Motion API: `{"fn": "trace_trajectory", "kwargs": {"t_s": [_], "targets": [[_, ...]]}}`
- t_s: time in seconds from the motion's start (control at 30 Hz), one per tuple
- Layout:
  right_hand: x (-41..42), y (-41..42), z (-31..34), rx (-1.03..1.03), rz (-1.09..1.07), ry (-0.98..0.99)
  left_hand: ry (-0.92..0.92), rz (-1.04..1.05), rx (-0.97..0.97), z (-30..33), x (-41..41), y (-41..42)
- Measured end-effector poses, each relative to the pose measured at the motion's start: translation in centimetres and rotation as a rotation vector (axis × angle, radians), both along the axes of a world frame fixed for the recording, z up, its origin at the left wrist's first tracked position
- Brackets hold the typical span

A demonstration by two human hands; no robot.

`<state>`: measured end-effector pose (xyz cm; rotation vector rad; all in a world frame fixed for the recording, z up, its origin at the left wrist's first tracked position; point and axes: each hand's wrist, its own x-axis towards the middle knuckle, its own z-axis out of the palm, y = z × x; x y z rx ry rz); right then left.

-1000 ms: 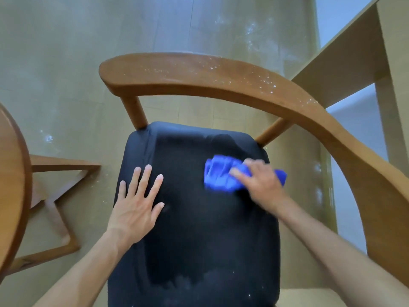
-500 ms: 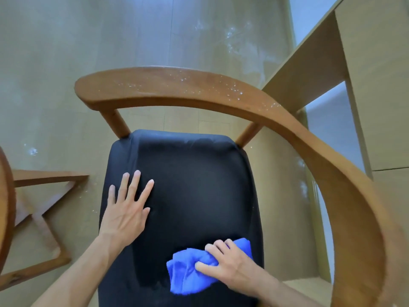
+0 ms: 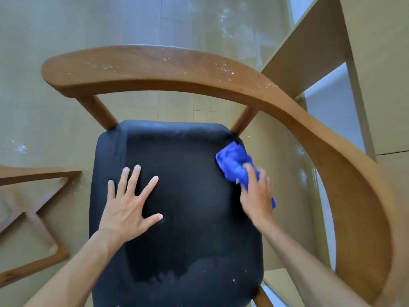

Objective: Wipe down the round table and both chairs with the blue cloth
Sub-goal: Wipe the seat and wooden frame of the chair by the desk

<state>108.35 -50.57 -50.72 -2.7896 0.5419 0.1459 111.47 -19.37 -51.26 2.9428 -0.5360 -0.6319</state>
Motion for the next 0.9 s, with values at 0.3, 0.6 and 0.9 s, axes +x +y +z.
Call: {"fn": "trace_trajectory", "kwargs": {"t_s": [0.3,0.6,0.9], "targets": [[-7.9,5.0,2.6,-0.059,0.903,0.187,0.116,-0.083,0.054,0.8,1.0,1.7],[13.2,10.2,-0.2,-0.034,-0.133,0.065,0.081,-0.12,-0.051,-0.3,1.0,2.7],[12.2,21.3,0.5,-0.118,0.574,-0.014,0.095,-0.09,-0.093,-0.1,1.0,2.6]]}}
